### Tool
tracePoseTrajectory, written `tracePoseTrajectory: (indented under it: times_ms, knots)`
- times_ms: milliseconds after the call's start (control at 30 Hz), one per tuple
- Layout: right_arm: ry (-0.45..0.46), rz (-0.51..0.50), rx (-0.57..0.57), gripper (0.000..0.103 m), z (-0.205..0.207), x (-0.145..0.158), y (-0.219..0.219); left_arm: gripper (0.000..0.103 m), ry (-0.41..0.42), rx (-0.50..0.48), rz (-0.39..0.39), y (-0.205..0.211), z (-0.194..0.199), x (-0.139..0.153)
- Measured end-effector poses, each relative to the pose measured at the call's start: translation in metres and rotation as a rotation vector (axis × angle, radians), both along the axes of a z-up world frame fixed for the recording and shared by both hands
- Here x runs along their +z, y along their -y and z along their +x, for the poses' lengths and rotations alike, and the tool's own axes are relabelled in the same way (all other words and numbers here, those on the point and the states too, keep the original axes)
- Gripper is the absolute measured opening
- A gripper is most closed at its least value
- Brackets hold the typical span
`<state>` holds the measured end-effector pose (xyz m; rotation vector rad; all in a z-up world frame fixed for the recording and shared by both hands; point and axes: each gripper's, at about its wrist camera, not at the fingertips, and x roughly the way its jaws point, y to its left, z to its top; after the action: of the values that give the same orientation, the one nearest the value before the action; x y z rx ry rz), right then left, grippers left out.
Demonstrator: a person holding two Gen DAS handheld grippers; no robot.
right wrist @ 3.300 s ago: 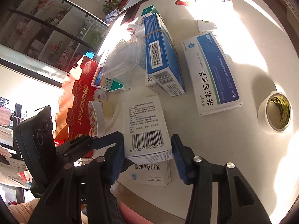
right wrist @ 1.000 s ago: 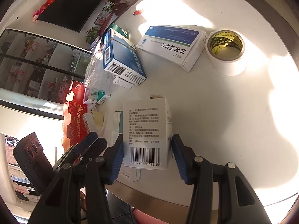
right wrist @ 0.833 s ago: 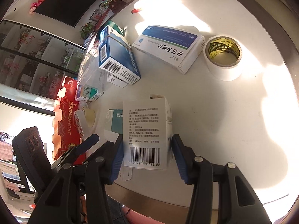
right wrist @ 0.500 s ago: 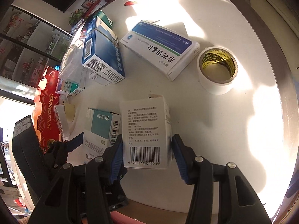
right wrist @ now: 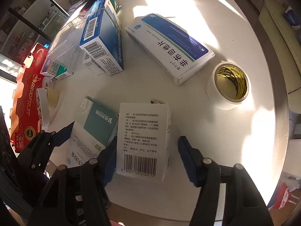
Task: Organize objects
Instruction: 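Lift the Cefixime box with the left gripper while the right lifts the barcode box, then carry both boxes over the red cardboard tray and release them inside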
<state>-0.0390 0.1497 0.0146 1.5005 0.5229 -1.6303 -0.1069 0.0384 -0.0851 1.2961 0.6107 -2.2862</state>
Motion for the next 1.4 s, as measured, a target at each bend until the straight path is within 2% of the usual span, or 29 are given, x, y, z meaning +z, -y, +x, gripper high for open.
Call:
tracePoseTrajectory:
  times_ms: [67, 100, 200, 333, 400, 533, 600, 833, 1000, 1133, 1400]
  knots:
    - [0.057, -0.051, -0.048, 0.043, -0.007, 0.0, -0.011, 0.076, -0.07, 0.017, 0.044, 0.003, 0.011, 0.003]
    - [0.078, -0.085, -0.069, 0.042, -0.01, 0.001, -0.018, 0.076, -0.092, 0.023, 0.035, 0.004, 0.017, 0.007]
    - [0.129, -0.178, -0.132, 0.042, -0.015, 0.003, -0.037, 0.076, -0.16, 0.025, -0.051, 0.001, 0.034, 0.027]
    - [0.255, -0.354, -0.217, 0.042, -0.012, 0.004, -0.061, 0.076, -0.245, 0.018, -0.211, -0.002, 0.06, 0.063]
    - [0.349, -0.446, -0.253, 0.042, -0.005, 0.003, -0.069, 0.076, -0.249, 0.018, -0.274, -0.001, 0.067, 0.074]
    - [0.561, -0.66, -0.29, 0.043, 0.009, -0.006, -0.076, 0.076, -0.178, 0.041, -0.345, 0.006, 0.069, 0.083]
    - [0.638, -0.706, -0.304, 0.043, 0.016, -0.012, -0.072, 0.076, -0.147, 0.058, -0.374, 0.005, 0.074, 0.083]
    - [0.729, -0.776, -0.282, 0.043, 0.034, -0.005, -0.044, 0.076, -0.131, 0.096, -0.429, 0.01, 0.095, 0.096]
    - [0.713, -0.753, -0.234, 0.043, 0.046, 0.007, -0.028, 0.076, -0.128, 0.15, -0.421, 0.026, 0.114, 0.105]
    - [0.714, -0.734, -0.203, 0.043, 0.058, 0.011, -0.016, 0.076, -0.126, 0.208, -0.385, 0.045, 0.131, 0.105]
    - [0.693, -0.702, -0.109, 0.043, 0.089, 0.022, 0.007, 0.076, -0.125, 0.286, -0.394, 0.065, 0.159, 0.107]
